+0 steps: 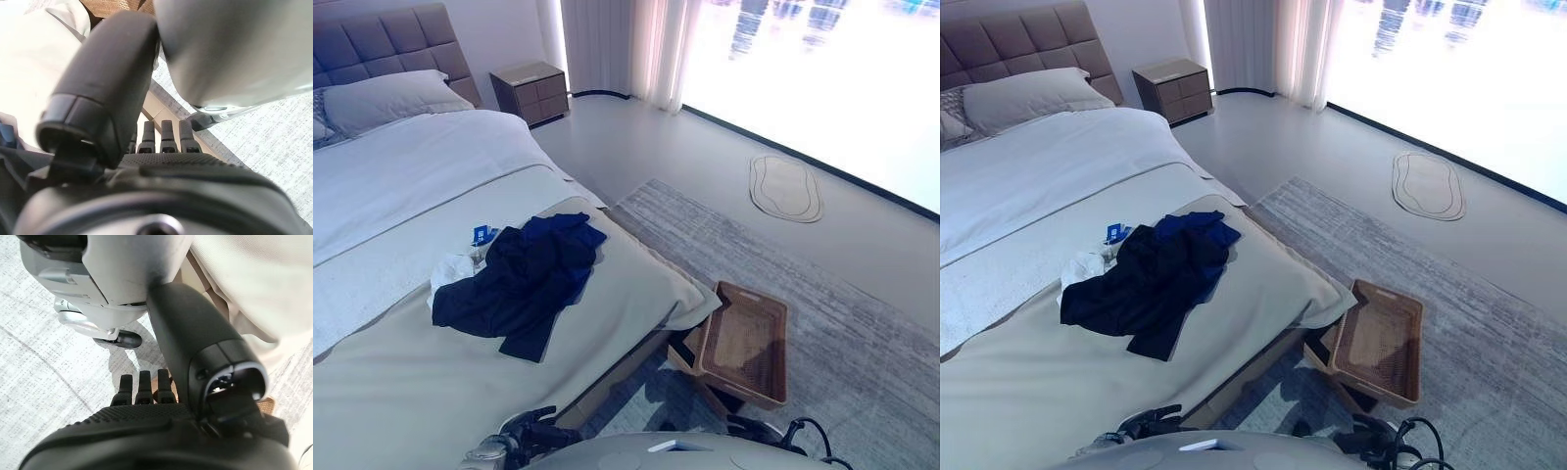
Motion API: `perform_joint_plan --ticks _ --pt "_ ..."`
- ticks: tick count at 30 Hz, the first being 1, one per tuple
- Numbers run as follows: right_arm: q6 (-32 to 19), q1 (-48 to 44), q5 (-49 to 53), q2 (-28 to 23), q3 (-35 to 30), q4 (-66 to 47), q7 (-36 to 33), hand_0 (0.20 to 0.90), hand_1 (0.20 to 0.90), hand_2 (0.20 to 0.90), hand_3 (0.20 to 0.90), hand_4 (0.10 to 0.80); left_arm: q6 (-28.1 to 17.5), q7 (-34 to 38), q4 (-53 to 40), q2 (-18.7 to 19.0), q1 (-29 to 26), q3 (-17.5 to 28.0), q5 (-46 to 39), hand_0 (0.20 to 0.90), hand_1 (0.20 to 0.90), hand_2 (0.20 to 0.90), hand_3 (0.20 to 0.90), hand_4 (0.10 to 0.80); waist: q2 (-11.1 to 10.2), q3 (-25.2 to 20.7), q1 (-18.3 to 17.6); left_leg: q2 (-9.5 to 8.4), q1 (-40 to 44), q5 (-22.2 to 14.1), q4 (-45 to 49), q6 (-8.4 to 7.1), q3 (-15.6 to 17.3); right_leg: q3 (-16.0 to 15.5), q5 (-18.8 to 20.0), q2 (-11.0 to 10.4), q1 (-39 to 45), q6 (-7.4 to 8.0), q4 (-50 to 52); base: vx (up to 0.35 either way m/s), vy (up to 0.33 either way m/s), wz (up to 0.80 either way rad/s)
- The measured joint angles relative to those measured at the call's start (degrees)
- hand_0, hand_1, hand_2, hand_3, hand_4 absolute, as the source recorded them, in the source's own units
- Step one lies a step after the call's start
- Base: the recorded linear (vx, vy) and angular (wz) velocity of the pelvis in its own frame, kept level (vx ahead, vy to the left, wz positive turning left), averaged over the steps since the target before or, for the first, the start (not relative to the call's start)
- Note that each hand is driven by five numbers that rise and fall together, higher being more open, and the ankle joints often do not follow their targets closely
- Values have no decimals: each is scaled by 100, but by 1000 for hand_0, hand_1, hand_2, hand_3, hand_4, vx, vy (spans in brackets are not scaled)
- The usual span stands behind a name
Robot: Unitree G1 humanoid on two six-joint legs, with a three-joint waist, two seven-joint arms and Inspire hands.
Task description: Pick up the clothes from the bed and place them into the basket
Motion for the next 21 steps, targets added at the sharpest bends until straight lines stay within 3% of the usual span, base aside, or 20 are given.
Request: perform_joint_plan --ticks 16,21 --pt "5 6 37 -16 -3 14 -23 900 900 900 900 800 203 -47 -4 2 -27 6 -60 900 900 900 900 800 50 10 21 10 40 -2 -1 -4 -25 -33 -1 -5 61 -1 0 5 2 0" --pt "10 46 613 7 -158 54 -2 900 900 900 900 800 202 -47 -4 1 -16 10 -60 900 900 900 900 800 56 -19 49 9 49 -1 -1 -3 -49 -50 -1 -6 82 -2 0 47 16 2"
